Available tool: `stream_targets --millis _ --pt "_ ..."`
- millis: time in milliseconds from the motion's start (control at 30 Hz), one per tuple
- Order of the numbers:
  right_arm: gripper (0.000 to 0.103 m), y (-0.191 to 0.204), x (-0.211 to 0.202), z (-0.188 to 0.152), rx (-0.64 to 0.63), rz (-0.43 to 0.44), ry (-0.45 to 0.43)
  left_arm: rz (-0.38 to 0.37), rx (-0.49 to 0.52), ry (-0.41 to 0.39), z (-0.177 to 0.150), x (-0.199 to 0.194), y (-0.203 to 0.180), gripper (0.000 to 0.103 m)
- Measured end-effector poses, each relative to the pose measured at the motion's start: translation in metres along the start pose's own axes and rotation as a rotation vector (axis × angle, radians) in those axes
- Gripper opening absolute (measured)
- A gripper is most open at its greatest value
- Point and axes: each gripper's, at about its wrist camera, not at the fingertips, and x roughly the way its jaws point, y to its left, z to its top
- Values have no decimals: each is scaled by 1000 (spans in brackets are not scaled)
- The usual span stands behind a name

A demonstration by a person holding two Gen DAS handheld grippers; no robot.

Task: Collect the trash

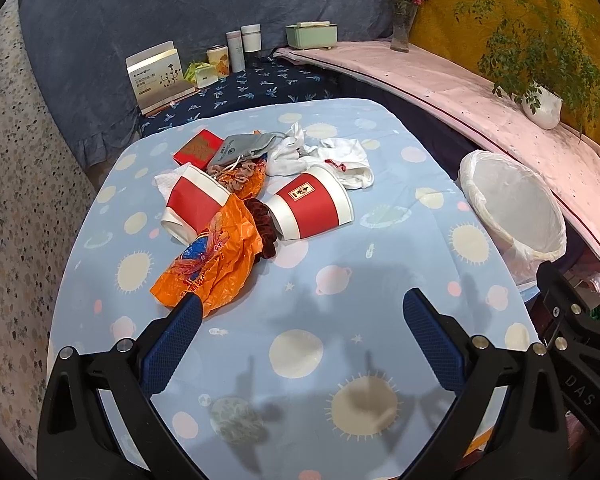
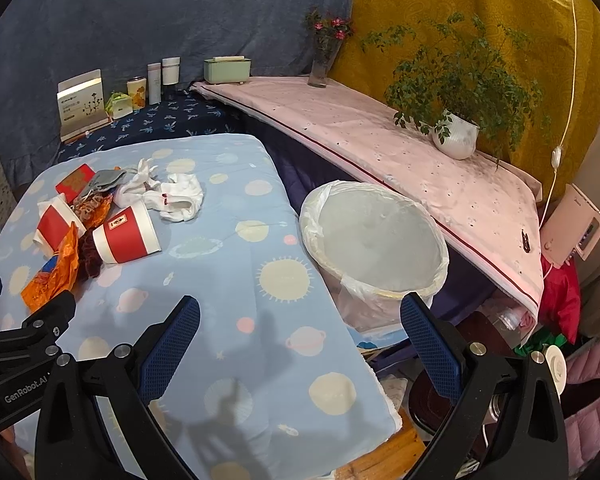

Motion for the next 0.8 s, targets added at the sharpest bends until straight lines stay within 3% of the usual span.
stream_targets --millis 800 --pt "96 -4 1 -1 -2 -7 4 10 -32 48 -5 6 1 95"
